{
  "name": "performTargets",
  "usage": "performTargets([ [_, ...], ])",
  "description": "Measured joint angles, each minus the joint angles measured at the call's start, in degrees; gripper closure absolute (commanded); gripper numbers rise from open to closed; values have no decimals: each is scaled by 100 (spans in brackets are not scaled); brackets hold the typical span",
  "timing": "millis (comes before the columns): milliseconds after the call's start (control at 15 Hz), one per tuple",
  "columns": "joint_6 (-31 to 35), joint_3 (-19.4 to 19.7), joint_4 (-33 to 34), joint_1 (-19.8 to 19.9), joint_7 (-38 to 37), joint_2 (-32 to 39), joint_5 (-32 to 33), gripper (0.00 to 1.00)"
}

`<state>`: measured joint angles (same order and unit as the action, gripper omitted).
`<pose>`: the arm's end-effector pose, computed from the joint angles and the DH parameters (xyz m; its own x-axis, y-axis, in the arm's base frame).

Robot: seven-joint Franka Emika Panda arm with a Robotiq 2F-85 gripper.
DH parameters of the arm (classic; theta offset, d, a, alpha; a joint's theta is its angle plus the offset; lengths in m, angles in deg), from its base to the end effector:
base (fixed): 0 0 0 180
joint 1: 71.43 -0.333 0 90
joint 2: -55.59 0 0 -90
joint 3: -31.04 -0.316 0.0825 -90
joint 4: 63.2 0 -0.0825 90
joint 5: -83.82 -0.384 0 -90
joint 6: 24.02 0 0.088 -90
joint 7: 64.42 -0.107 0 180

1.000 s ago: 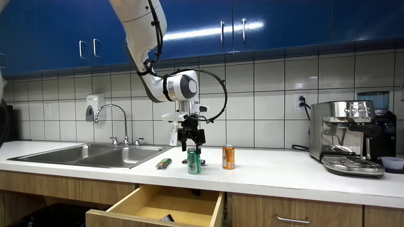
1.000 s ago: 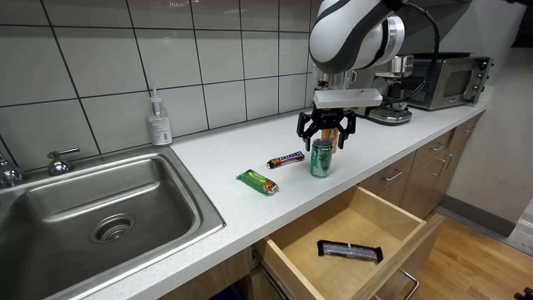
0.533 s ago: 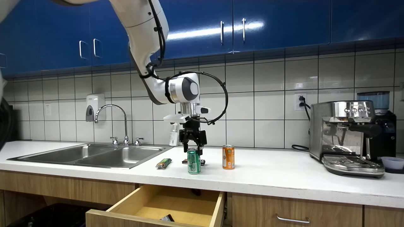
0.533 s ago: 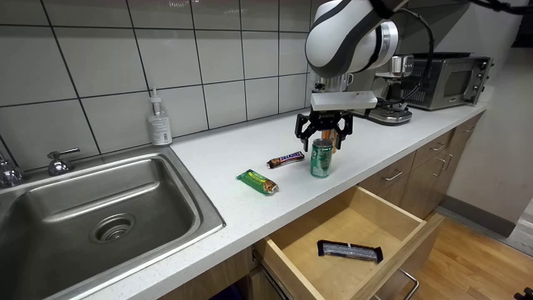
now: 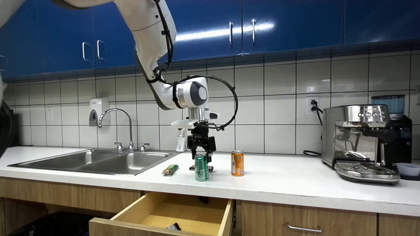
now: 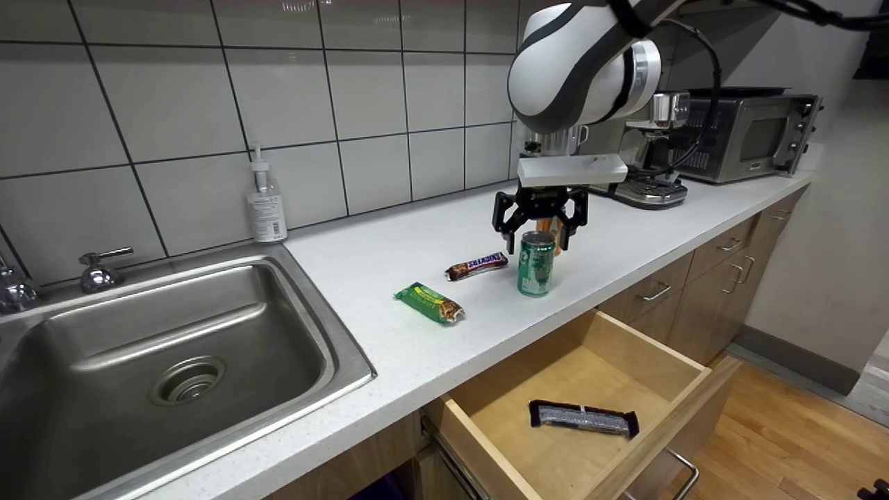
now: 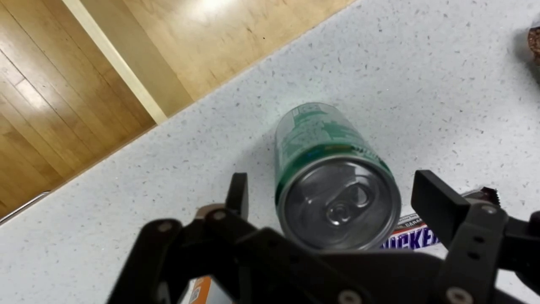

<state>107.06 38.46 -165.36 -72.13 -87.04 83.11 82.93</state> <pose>0.6544 -0.0697 0.2909 0.8738 -0.4842 0.0445 -0.4857 -0.8735 0.0331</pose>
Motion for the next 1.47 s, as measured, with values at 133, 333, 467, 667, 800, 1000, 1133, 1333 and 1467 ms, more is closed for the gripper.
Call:
performTargets([
  [133, -2, 0, 0, 0, 0, 0, 0, 0],
  [333, -25, 0, 0, 0, 0, 0, 0, 0],
  [467, -41, 0, 0, 0, 0, 0, 0, 28],
  [667, -44, 0, -4, 0, 0, 0, 0, 51],
  [800, -44, 0, -6, 0, 0, 0, 0, 62],
  [1000, -44, 0, -6, 0, 0, 0, 0, 62],
  [1133, -43, 0, -7, 0, 0, -2, 0, 62],
  [1333, -36, 0, -51, 0, 0, -31, 0, 62],
  [1467, -29, 0, -121, 0, 0, -78, 0, 62],
])
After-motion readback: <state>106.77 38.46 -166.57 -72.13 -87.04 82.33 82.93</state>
